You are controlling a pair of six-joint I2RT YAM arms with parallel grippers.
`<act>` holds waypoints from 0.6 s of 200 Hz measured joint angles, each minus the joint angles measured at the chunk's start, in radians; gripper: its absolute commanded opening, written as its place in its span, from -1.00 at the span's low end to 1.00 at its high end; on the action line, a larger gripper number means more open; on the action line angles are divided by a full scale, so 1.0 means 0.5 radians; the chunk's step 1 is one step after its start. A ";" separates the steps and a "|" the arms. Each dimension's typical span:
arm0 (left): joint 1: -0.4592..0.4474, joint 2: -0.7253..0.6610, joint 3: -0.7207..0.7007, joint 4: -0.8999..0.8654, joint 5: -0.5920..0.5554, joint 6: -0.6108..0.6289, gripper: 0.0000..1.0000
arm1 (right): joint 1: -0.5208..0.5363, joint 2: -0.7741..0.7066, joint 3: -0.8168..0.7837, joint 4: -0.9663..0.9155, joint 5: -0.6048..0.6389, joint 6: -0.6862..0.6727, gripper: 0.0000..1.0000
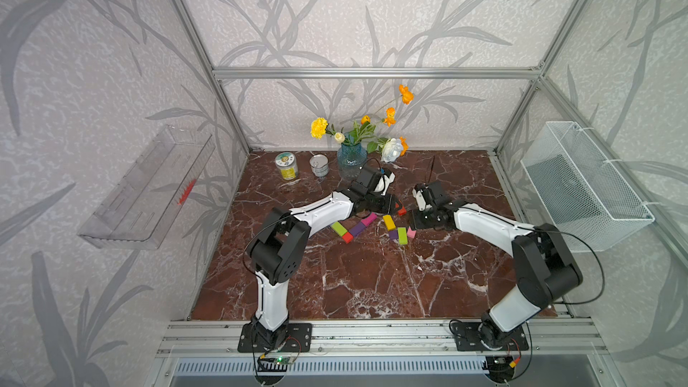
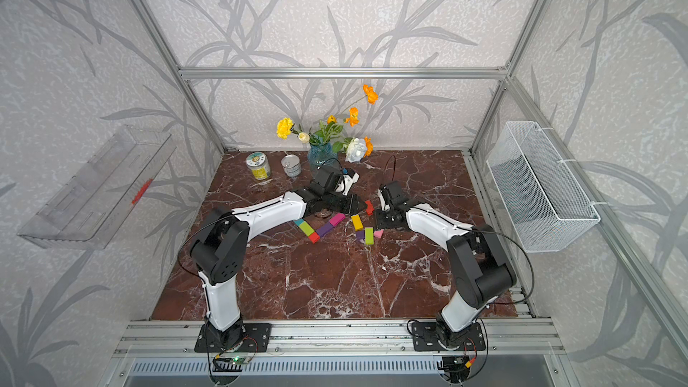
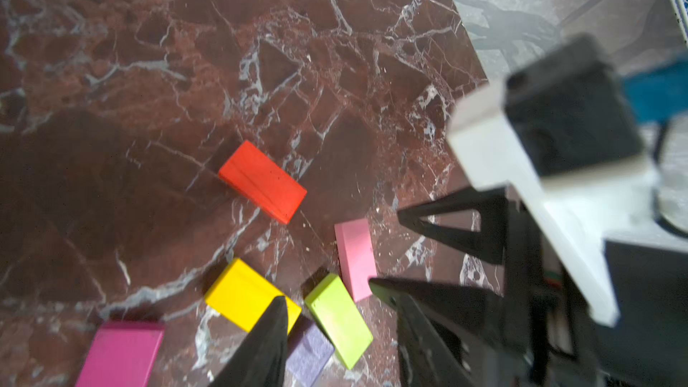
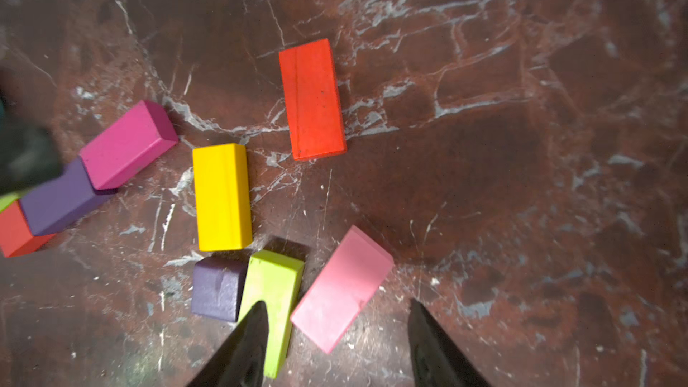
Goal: Assemble the letter v with building blocks
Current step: Adjust the building block at the center of the board.
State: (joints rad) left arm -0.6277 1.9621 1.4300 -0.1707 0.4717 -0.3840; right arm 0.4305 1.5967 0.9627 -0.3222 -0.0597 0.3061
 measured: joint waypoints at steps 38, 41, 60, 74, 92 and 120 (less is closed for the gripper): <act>0.025 0.304 0.358 -0.249 -0.031 0.042 -0.28 | -0.002 -0.181 -0.365 0.148 -0.061 0.212 -0.44; 0.027 0.320 0.378 -0.268 -0.034 0.043 -0.29 | -0.002 -0.181 -0.385 0.159 -0.071 0.226 -0.49; 0.046 0.423 0.507 -0.374 -0.067 0.067 -0.33 | 0.011 -0.156 -0.484 0.242 -0.137 0.317 -0.74; 0.064 0.481 0.605 -0.452 -0.089 0.083 -0.37 | 0.024 -0.099 -0.511 0.324 -0.187 0.391 -0.82; 0.082 0.558 0.747 -0.534 -0.111 0.107 -0.40 | 0.033 -0.023 -0.513 0.469 -0.235 0.462 -0.85; 0.102 0.570 0.779 -0.575 -0.120 0.111 -0.40 | 0.033 0.039 -0.513 0.633 -0.264 0.545 -0.87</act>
State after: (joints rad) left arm -0.5766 2.2471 1.8194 -0.4583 0.4118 -0.3283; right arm 0.4469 1.6161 0.7059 -0.0055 -0.1917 0.5785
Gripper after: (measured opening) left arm 0.302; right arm 0.069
